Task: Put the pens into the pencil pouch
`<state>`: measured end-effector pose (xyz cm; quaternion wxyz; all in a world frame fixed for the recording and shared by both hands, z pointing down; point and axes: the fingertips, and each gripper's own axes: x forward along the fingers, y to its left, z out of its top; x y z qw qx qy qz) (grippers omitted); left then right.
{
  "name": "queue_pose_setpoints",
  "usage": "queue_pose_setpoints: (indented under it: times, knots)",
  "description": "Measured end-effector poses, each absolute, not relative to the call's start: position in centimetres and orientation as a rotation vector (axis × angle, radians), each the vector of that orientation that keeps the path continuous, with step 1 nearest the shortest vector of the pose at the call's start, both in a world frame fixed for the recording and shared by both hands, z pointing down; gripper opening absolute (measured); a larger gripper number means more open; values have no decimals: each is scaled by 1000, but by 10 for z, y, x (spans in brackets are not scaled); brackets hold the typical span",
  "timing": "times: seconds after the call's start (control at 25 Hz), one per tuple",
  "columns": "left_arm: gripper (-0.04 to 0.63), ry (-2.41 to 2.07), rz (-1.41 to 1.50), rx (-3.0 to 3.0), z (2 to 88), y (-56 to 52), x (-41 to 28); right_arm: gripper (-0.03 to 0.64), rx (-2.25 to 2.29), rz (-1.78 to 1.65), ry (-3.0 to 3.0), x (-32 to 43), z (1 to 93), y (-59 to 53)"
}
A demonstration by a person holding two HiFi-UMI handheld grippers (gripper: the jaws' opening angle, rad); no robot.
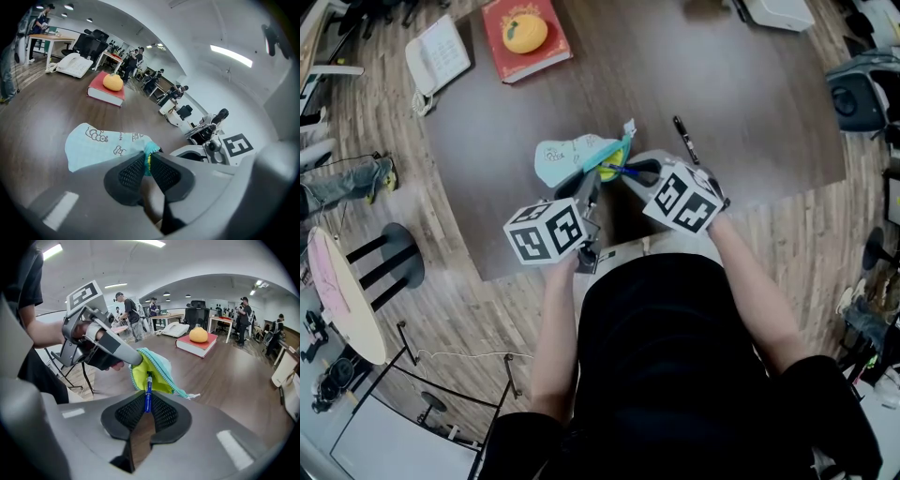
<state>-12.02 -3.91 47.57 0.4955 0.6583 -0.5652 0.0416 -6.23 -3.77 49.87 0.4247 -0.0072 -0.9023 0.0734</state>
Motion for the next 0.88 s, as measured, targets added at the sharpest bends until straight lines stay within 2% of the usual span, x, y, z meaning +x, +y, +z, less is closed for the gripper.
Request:
queue_pose_setpoints:
  times: [0.88]
  knots:
    - [32,-1305,116,1629,476,-38,-125,48,10,237,-2285,-104,505,-34]
